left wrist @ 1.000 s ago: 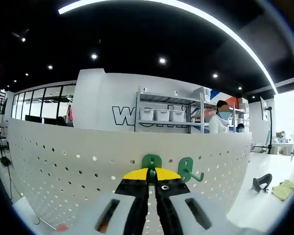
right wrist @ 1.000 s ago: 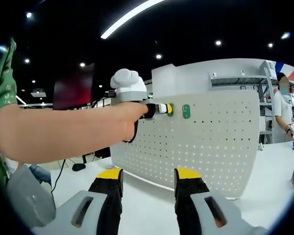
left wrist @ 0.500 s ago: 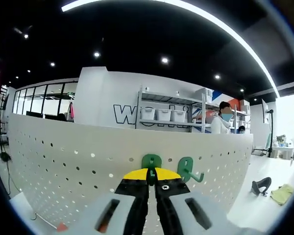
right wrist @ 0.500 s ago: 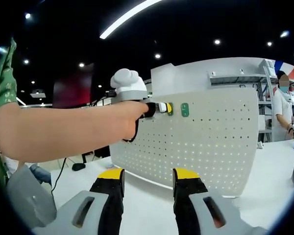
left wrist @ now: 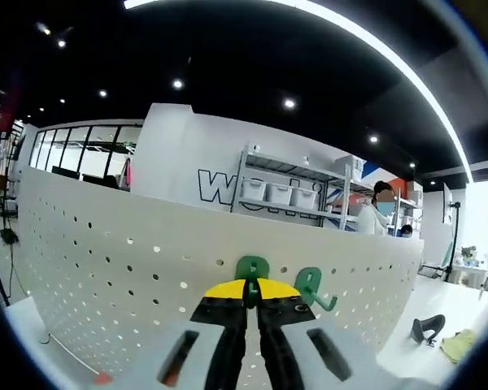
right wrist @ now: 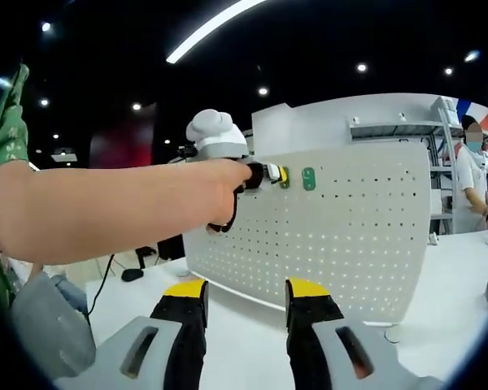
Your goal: Insert the hook assembly into the mounting plate slot until the hook locks in place.
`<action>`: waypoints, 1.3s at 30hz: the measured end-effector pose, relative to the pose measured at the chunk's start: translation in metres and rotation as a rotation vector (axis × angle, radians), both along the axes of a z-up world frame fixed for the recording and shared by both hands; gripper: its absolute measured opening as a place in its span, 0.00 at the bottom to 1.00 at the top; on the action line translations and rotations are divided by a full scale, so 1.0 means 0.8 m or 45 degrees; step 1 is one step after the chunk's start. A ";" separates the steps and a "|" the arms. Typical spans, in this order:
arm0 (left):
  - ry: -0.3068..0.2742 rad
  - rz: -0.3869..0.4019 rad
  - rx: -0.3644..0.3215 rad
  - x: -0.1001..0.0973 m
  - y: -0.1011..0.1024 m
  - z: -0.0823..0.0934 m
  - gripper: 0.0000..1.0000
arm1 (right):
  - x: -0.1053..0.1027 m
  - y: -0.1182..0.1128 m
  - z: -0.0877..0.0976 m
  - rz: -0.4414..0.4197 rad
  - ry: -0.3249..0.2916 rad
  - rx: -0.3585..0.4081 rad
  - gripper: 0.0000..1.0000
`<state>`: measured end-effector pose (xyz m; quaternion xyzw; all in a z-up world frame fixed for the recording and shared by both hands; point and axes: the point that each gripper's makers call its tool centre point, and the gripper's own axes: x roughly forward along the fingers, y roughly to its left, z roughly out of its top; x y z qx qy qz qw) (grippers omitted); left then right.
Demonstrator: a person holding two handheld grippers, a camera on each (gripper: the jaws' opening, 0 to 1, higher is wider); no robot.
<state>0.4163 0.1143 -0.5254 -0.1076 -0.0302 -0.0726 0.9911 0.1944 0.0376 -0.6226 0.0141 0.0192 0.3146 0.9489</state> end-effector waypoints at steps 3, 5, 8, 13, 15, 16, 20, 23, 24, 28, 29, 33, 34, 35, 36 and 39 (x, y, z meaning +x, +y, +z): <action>0.004 0.016 -0.024 0.001 0.000 0.001 0.03 | 0.000 -0.002 -0.001 0.000 0.002 -0.002 0.38; 0.000 0.021 -0.014 0.000 -0.001 0.001 0.03 | -0.001 -0.002 -0.001 0.001 0.003 -0.004 0.38; -0.002 0.034 -0.028 -0.002 -0.001 0.000 0.03 | -0.001 -0.006 -0.002 -0.002 0.006 -0.002 0.38; 0.000 0.064 -0.071 0.000 0.000 0.000 0.03 | -0.001 -0.009 -0.005 -0.004 0.013 -0.006 0.37; -0.001 0.069 -0.073 0.000 0.000 0.000 0.03 | -0.002 -0.010 -0.005 -0.006 0.015 -0.008 0.37; -0.003 0.072 -0.069 0.000 0.000 0.000 0.03 | -0.002 -0.011 -0.006 -0.007 0.016 -0.006 0.37; -0.007 0.081 -0.038 -0.002 0.000 0.000 0.03 | -0.003 -0.011 -0.010 -0.004 0.027 -0.011 0.37; -0.004 0.084 -0.036 0.000 0.000 0.000 0.03 | -0.004 -0.010 -0.010 -0.003 0.027 -0.006 0.37; -0.005 0.083 -0.036 0.000 0.000 0.000 0.03 | -0.004 -0.010 -0.010 -0.003 0.025 -0.007 0.37; -0.009 0.093 -0.010 0.001 -0.001 0.000 0.03 | -0.004 -0.010 -0.010 -0.004 0.024 -0.007 0.36; -0.010 0.095 0.000 0.001 -0.001 0.000 0.03 | -0.004 -0.010 -0.011 -0.004 0.028 -0.008 0.36; -0.016 0.099 0.073 0.000 -0.002 0.002 0.03 | -0.006 -0.009 -0.014 -0.001 0.034 -0.014 0.36; -0.016 0.100 0.063 0.000 -0.001 0.001 0.03 | -0.006 -0.009 -0.015 0.000 0.036 -0.013 0.36; -0.017 0.098 0.062 0.000 -0.001 0.002 0.03 | -0.006 -0.008 -0.017 0.002 0.044 -0.013 0.36; -0.016 0.096 0.069 0.000 -0.001 0.002 0.03 | -0.006 -0.007 -0.018 0.003 0.045 -0.016 0.36; -0.008 0.091 0.053 0.000 0.000 0.002 0.03 | -0.007 -0.005 -0.017 0.010 0.043 -0.017 0.36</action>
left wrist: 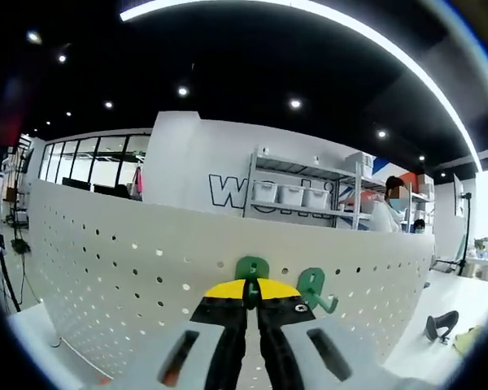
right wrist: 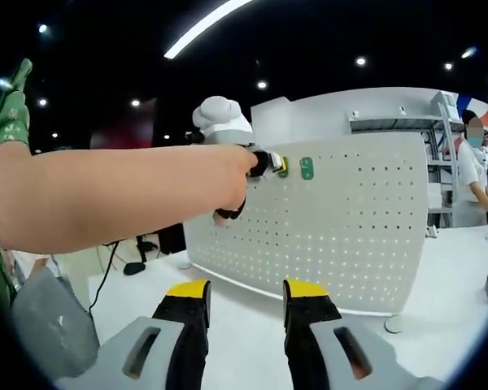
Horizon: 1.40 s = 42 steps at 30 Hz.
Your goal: Insert the hook assembly into the mounting plate slot until the hook locks in place.
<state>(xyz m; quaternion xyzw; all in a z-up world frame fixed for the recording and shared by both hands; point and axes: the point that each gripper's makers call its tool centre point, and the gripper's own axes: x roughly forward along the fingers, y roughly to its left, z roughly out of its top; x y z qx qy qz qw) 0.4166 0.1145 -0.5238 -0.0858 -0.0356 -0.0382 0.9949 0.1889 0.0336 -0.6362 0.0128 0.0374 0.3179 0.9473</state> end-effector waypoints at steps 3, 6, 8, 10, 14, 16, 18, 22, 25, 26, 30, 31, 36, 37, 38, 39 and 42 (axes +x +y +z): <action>0.001 0.001 -0.006 -0.001 0.000 0.000 0.03 | 0.000 0.000 0.000 0.001 -0.002 -0.001 0.36; 0.001 0.001 -0.013 -0.001 0.000 0.000 0.03 | -0.001 -0.001 0.000 0.000 0.000 -0.002 0.35; -0.002 0.004 -0.013 0.000 0.000 -0.001 0.03 | -0.001 -0.001 -0.001 0.000 0.004 -0.003 0.35; -0.002 0.009 -0.029 0.000 0.000 -0.002 0.03 | -0.002 -0.001 -0.002 -0.001 0.005 -0.004 0.35; -0.004 0.018 -0.055 0.002 0.000 -0.003 0.03 | -0.002 0.000 -0.003 0.006 0.008 -0.011 0.34; 0.005 0.022 -0.056 0.003 0.000 -0.007 0.03 | -0.002 -0.001 -0.003 0.005 0.008 -0.011 0.34; -0.003 0.029 -0.064 0.003 -0.001 -0.005 0.03 | -0.003 -0.002 -0.004 0.004 0.011 -0.013 0.34; -0.004 0.037 -0.047 0.003 -0.001 -0.005 0.03 | -0.004 -0.005 -0.006 -0.001 0.016 -0.013 0.34; -0.010 0.044 -0.004 0.003 -0.002 -0.005 0.03 | -0.005 -0.007 -0.008 -0.004 0.020 -0.014 0.33; -0.011 0.045 -0.001 0.003 -0.002 -0.005 0.03 | -0.005 -0.008 -0.009 -0.007 0.023 -0.013 0.33; -0.014 0.052 0.058 0.002 -0.002 -0.006 0.03 | -0.005 -0.008 -0.010 -0.008 0.026 -0.012 0.33; -0.016 0.052 0.038 0.003 -0.001 -0.006 0.03 | -0.004 -0.008 -0.010 -0.007 0.025 -0.011 0.33; -0.019 0.054 0.058 0.004 -0.001 -0.006 0.04 | -0.003 -0.007 -0.009 -0.003 0.024 -0.011 0.32; -0.022 0.054 0.069 0.003 -0.001 -0.006 0.04 | -0.003 -0.006 -0.009 -0.003 0.024 -0.010 0.32; -0.025 0.054 0.072 0.004 -0.001 -0.006 0.04 | -0.003 -0.006 -0.009 -0.002 0.023 -0.011 0.32; -0.025 0.052 0.076 0.004 -0.001 -0.007 0.04 | -0.003 -0.006 -0.009 -0.003 0.023 -0.011 0.32; -0.023 0.042 0.097 0.005 -0.001 -0.008 0.05 | -0.002 -0.007 -0.009 -0.005 0.022 -0.011 0.32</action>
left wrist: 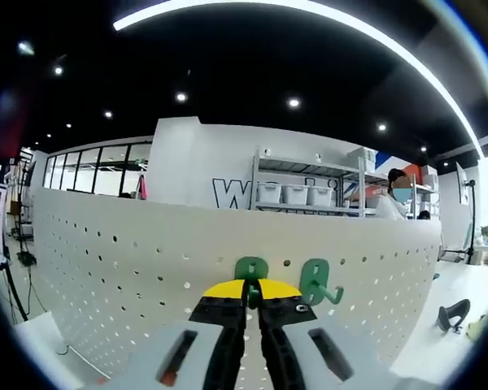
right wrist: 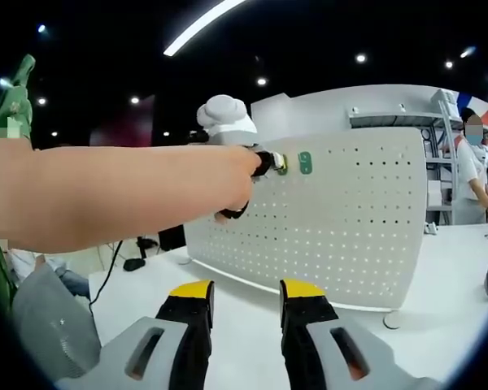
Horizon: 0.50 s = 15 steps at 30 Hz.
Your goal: Insert the hook assembly into the mounting plate slot until the hook locks in place.
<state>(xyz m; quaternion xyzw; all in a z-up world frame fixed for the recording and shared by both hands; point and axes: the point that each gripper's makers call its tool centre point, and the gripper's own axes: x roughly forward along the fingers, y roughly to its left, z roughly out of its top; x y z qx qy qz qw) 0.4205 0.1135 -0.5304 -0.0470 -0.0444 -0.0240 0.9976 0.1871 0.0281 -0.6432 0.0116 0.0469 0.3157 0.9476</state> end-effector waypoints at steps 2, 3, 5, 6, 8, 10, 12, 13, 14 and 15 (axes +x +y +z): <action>0.006 -0.012 0.025 0.001 -0.001 0.000 0.07 | 0.001 -0.001 0.000 -0.003 0.002 0.002 0.32; 0.005 -0.014 0.021 0.001 -0.002 0.001 0.08 | 0.001 -0.001 0.000 -0.004 0.001 0.000 0.32; 0.003 -0.020 0.005 0.001 -0.002 0.001 0.09 | 0.001 0.000 0.002 -0.004 -0.004 0.001 0.32; 0.001 -0.022 0.009 0.001 -0.003 0.001 0.09 | 0.001 0.000 0.002 -0.004 -0.006 0.002 0.32; 0.000 -0.027 0.006 0.000 -0.003 0.001 0.10 | 0.000 -0.001 0.003 -0.007 -0.010 0.000 0.32; 0.000 -0.035 -0.001 0.000 -0.004 0.001 0.12 | 0.000 -0.002 0.003 -0.012 -0.008 0.001 0.32; -0.001 -0.042 -0.003 -0.001 -0.006 0.001 0.13 | -0.001 -0.003 0.003 -0.015 -0.007 -0.002 0.32; -0.004 -0.044 -0.007 -0.002 -0.007 0.001 0.14 | -0.001 -0.003 0.003 -0.015 -0.007 -0.003 0.32; -0.005 -0.045 -0.010 -0.002 -0.007 0.001 0.15 | -0.002 -0.003 0.003 -0.016 -0.008 -0.005 0.32; -0.007 -0.049 -0.023 -0.003 -0.007 0.001 0.15 | -0.002 -0.004 0.003 -0.016 -0.009 -0.005 0.32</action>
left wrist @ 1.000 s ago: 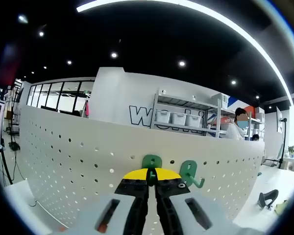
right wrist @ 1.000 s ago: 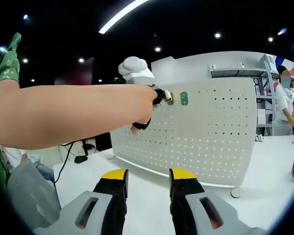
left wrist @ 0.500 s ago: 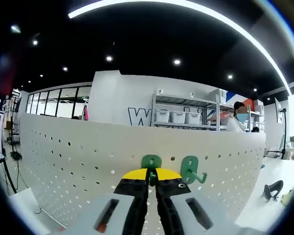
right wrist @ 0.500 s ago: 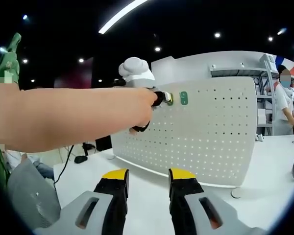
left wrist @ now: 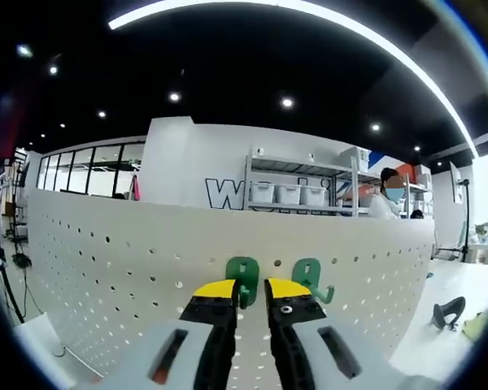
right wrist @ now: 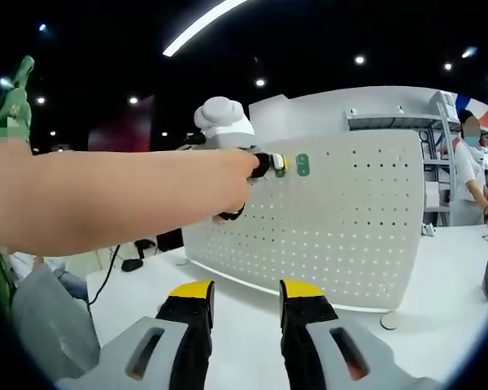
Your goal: Insert the hook assembly into the mounting plate slot until the hook locks in place.
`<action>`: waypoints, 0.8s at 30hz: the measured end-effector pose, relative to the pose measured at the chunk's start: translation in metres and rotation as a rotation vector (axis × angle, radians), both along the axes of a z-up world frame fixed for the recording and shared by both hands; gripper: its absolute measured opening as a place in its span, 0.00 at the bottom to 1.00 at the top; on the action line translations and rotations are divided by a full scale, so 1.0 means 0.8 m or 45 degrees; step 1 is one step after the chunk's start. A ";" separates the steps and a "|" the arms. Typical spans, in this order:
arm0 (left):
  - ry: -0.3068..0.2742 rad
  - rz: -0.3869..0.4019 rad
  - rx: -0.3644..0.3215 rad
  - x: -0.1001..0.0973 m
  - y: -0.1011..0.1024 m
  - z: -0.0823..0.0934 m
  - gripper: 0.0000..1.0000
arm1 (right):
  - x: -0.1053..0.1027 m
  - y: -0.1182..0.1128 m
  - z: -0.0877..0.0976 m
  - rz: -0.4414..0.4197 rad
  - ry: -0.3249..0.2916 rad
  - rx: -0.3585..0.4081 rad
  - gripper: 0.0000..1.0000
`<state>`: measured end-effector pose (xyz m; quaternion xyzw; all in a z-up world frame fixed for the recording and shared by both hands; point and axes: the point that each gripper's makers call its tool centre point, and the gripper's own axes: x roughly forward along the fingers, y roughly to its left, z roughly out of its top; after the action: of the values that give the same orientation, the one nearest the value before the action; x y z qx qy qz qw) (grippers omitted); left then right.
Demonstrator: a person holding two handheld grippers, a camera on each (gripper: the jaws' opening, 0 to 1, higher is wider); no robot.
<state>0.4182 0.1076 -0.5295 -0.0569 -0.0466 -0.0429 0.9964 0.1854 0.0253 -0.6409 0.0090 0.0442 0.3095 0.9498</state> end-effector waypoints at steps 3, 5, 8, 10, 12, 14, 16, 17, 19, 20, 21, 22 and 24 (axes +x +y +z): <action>-0.014 0.012 0.006 -0.002 0.002 0.002 0.22 | 0.000 0.000 -0.001 -0.003 0.004 -0.002 0.32; -0.018 0.007 0.022 -0.003 0.002 0.003 0.22 | 0.000 0.001 -0.001 -0.002 0.003 -0.003 0.32; -0.012 0.004 0.020 -0.004 0.004 0.000 0.22 | 0.000 0.003 0.001 0.001 -0.001 -0.005 0.32; -0.008 -0.001 0.021 -0.006 0.005 -0.002 0.23 | 0.000 0.006 0.002 0.005 -0.003 -0.005 0.32; -0.012 -0.012 0.023 -0.007 0.003 -0.002 0.23 | 0.000 0.008 0.002 0.010 -0.002 -0.009 0.32; -0.013 -0.024 0.028 -0.008 0.001 -0.003 0.24 | 0.000 0.010 0.002 0.011 -0.004 -0.012 0.32; -0.014 -0.032 0.029 -0.008 0.001 -0.004 0.25 | 0.000 0.010 0.003 0.012 -0.006 -0.011 0.32; -0.011 -0.033 0.031 -0.008 0.002 -0.006 0.25 | 0.000 0.011 0.003 0.012 -0.006 -0.011 0.32; -0.009 -0.042 0.028 -0.009 0.001 -0.007 0.28 | 0.000 0.011 0.004 0.011 -0.007 -0.014 0.32; -0.006 -0.046 0.030 -0.009 0.001 -0.007 0.28 | -0.001 0.012 0.004 0.011 -0.008 -0.014 0.32; -0.007 -0.050 0.033 -0.010 0.000 -0.007 0.29 | -0.001 0.012 0.005 0.012 -0.009 -0.013 0.32; -0.007 -0.052 0.033 -0.011 0.000 -0.008 0.30 | -0.001 0.013 0.005 0.012 -0.011 -0.013 0.32; -0.008 -0.056 0.035 -0.013 0.000 -0.008 0.32 | -0.002 0.014 0.007 0.012 -0.013 -0.014 0.32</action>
<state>0.4081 0.1076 -0.5356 -0.0443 -0.0480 -0.0656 0.9957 0.1835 0.0362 -0.6357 0.0021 0.0410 0.3137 0.9486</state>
